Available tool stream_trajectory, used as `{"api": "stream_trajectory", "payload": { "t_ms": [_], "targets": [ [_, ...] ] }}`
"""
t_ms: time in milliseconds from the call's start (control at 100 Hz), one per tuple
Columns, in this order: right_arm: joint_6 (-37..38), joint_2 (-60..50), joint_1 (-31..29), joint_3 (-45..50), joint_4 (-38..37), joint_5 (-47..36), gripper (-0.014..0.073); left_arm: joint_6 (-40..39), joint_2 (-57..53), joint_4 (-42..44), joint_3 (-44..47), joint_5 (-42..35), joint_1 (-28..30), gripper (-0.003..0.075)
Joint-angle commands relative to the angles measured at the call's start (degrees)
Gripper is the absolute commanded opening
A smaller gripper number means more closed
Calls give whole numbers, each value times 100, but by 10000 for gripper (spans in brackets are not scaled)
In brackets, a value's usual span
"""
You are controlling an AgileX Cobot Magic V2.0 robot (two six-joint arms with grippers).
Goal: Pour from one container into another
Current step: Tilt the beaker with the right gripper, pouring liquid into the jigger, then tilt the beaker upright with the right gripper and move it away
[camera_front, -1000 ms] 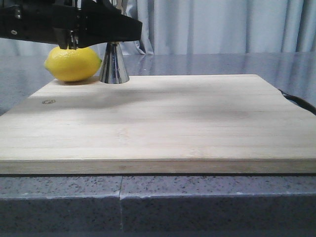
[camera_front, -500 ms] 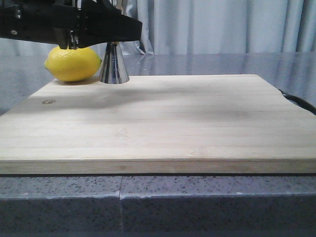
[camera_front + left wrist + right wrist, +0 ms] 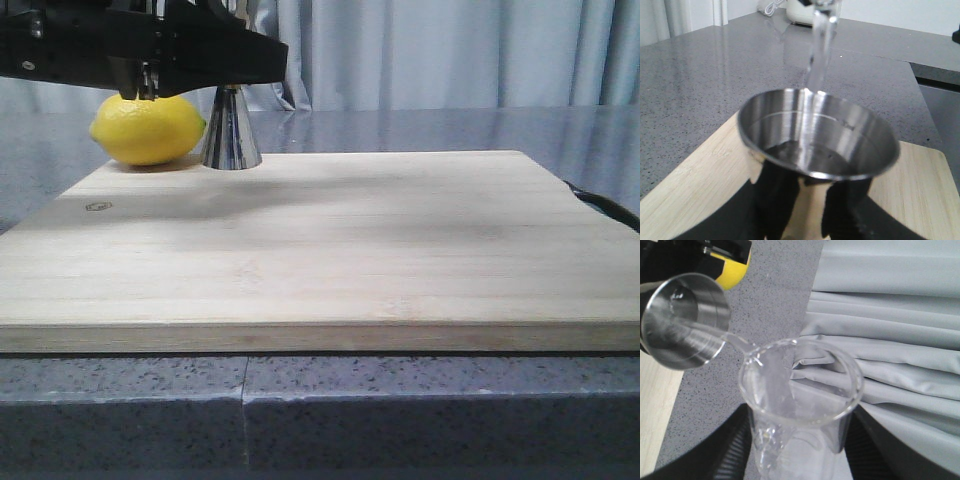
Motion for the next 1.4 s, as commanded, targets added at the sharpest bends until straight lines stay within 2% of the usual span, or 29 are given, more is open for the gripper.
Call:
{"api": "stream_trajectory", "payload": {
  "t_ms": [0, 840, 940, 1130, 1220, 1390],
  "targets": [
    [-52, -186, -10, -229, -276, -405, 312, -34, -282, -491, -168, 583, -45, 220],
    [-52, -186, -10, -229, -468, -523, 312, -34, -282, -491, -168, 583, -45, 220],
    [-30, -186, -10, -229, -69, -457, 312, -34, -282, -491, -168, 583, -45, 220],
    [495, -186, -10, -217, 987, -219, 312, -34, -282, -491, -168, 583, -45, 220],
    [741, -186, -10, -181, 988, -181, 312, -34, -282, -491, -168, 583, -45, 220],
    [1848, -199, -165, -181, 977, -366, 312, -34, -282, -491, -168, 583, -45, 220]
  ]
}}
